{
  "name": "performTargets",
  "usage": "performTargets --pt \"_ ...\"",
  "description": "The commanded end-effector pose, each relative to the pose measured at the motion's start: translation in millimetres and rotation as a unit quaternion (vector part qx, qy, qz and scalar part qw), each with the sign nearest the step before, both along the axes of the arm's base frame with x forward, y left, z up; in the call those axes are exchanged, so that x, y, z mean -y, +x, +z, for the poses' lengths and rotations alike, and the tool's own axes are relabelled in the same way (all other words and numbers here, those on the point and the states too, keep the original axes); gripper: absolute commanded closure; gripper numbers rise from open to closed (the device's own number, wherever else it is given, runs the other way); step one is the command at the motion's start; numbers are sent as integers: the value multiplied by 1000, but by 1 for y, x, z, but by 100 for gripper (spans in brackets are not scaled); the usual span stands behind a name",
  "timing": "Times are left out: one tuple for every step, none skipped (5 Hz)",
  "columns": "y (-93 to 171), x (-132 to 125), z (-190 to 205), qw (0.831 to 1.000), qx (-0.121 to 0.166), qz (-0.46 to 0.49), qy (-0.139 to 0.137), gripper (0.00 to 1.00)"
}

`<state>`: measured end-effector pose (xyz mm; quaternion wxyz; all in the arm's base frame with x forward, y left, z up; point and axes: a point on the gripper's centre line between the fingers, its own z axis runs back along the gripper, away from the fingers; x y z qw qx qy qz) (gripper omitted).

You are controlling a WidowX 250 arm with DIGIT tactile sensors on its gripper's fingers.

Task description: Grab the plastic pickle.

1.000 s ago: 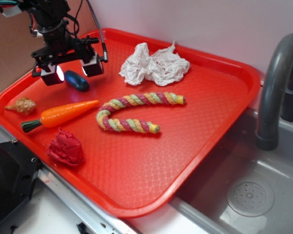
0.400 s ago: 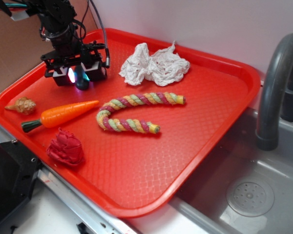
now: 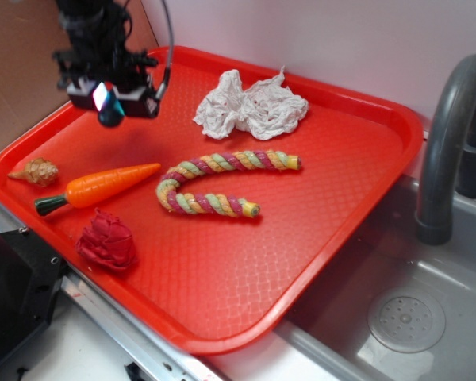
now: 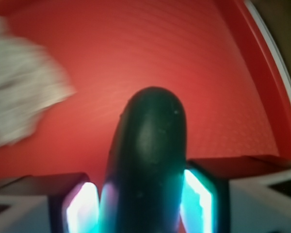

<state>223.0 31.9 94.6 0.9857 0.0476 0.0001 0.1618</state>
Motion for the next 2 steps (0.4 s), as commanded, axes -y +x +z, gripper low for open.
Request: performTargets --pt "-16 26 86 969 -3 -245 -4 100" --pt "-20 27 105 962 38 -269 -10 100"
